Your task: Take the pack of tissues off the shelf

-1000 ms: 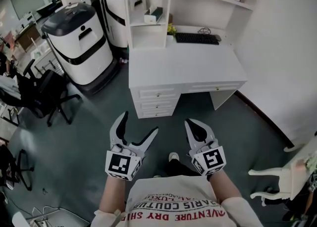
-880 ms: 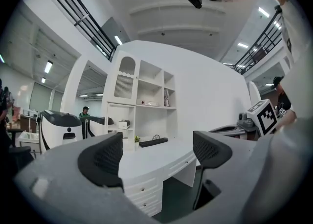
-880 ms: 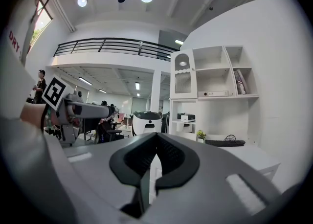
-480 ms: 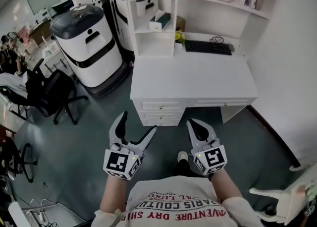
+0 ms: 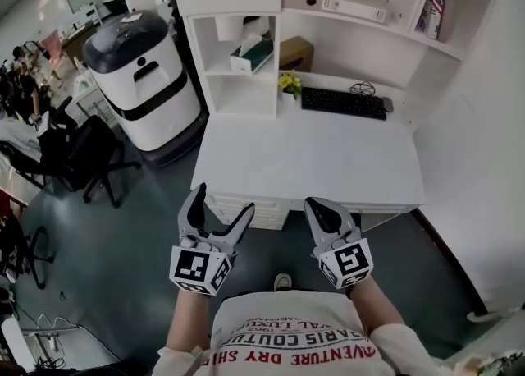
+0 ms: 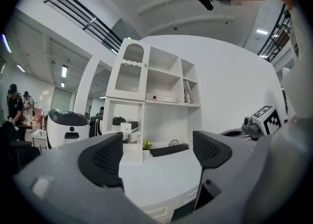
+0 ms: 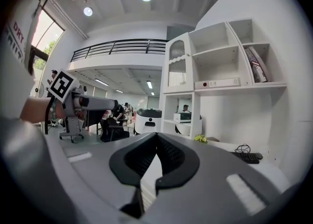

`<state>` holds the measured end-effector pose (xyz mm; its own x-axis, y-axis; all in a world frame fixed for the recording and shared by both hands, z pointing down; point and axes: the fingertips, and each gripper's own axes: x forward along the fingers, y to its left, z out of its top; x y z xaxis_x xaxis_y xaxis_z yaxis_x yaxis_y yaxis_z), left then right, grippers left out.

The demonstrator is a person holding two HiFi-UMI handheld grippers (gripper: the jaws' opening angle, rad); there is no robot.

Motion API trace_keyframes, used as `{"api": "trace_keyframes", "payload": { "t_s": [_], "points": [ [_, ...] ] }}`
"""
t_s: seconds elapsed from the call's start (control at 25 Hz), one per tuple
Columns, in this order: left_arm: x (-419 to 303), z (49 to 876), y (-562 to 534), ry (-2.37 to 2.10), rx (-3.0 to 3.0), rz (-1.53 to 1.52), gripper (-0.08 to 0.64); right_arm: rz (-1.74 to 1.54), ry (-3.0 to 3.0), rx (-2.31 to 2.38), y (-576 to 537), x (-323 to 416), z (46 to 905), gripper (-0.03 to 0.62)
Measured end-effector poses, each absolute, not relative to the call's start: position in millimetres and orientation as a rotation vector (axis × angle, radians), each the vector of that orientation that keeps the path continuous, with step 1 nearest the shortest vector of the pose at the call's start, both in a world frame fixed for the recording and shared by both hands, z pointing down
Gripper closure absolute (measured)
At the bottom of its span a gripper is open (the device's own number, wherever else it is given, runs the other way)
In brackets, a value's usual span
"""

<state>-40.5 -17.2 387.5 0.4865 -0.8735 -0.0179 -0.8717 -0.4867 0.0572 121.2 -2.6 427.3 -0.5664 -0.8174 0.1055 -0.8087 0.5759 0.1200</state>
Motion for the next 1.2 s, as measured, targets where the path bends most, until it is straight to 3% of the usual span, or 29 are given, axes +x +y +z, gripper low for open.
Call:
{"api": "trace_keyframes", "payload": {
  "t_s": [0.44,1.2],
  "points": [
    [-1,409,-102,-1.614,2.590,-0.004,0.109,0.013,-2.660,1.347,-91,168,447,0.591],
    [-20,416,-369,-1.554,2.638,0.080,0.106,-0.033,-2.628,1.407,-317,138,429,0.591]
  ]
}}
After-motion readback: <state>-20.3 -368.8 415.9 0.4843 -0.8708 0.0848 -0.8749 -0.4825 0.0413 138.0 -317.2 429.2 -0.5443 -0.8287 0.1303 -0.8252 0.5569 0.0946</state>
